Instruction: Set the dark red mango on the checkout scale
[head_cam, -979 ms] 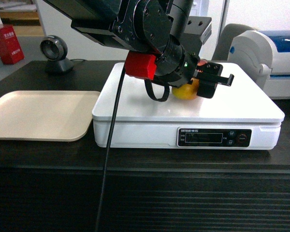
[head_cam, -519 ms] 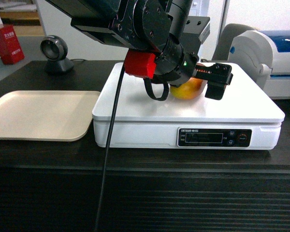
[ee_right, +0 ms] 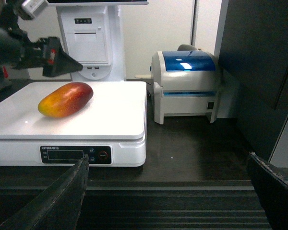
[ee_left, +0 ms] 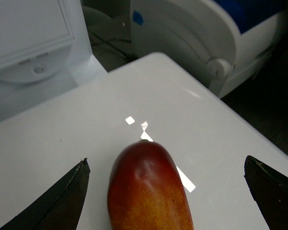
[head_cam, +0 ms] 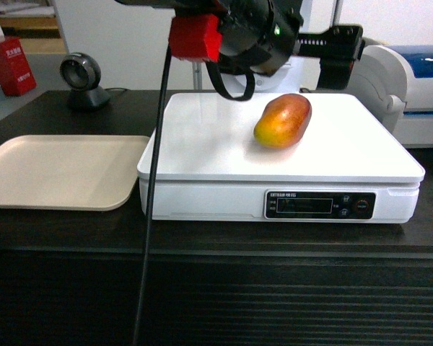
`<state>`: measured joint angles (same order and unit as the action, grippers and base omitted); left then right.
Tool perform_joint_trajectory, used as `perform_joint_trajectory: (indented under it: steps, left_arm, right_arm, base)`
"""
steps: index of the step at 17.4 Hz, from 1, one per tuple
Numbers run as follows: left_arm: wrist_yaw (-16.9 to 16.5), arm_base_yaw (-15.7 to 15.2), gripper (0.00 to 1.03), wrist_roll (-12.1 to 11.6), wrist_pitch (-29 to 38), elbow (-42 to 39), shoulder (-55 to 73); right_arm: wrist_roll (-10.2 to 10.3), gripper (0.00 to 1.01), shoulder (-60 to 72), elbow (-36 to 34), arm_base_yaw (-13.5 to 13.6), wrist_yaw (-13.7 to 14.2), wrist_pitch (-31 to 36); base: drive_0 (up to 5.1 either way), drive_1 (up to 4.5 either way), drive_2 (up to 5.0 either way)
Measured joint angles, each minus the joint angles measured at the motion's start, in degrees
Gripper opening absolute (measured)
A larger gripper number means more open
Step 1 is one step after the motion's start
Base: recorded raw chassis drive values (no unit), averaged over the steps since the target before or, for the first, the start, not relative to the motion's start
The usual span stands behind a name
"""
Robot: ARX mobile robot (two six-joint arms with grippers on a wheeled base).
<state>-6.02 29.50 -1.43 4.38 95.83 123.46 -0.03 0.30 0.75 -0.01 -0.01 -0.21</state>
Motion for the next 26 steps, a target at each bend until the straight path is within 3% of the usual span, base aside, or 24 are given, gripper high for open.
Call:
perform_joint_trajectory:
  steps: [2,4,5,8,11,13,21,25,26]
  left_arm:
    - [-0.1,-1.9,0.98,2.4,4.1,-3.2,-5.4]
    - [1.2,-6.4,0.98,5.2,8.9,-8.0,-12.2]
    - [1.4,-7.2,0.98,5.6,9.4,-8.9,-13.3]
    - [3.0,-15.8,0.98,6.4,14.8,-20.4,-23.8]
    - [1.6,-24.2,0.98,6.0,17.5,-33.1,-35.2]
    - [1.1,-26.6,0.98,6.1,17.8,-36.1,-38.4]
    - [-0.2,-31.7,0.98,6.2,18.0,-41.6,-44.3]
    - [-2.4,-38.7,0.98,5.8,17.2,-48.7,-52.3]
    - [-4.0,-40.0,0.89,4.3,20.5,-51.5,-54.6]
  right_arm:
    - [0.0,0.98,0.0,0.0,0.0,0.0,0.0]
    - [0.0,0.98,0.0,0.0,0.0,0.0,0.0]
    - [0.0,0.98,0.0,0.0,0.0,0.0,0.0]
    - [0.0,0.98,0.0,0.0,0.0,0.0,0.0]
    - [0.0,0.98,0.0,0.0,0.0,0.0,0.0]
    - [0.0,0.98,0.0,0.0,0.0,0.0,0.0]
    - [0.0,0.98,0.0,0.0,0.0,0.0,0.0]
    - [0.0,0.98,0.0,0.0,0.0,0.0,0.0]
    - [0.0,0.98,0.0,0.0,0.0,0.0,0.0]
  base:
    - [0.0,0.0,0.0]
    - [0.0,0.0,0.0]
    - [0.0,0.0,0.0]
    - [0.0,0.0,0.0]
    - [0.0,0.0,0.0]
    - [0.0,0.0,0.0]
    - [0.0,0.0,0.0]
    - [0.0,0.0,0.0]
    - [0.0,0.0,0.0]
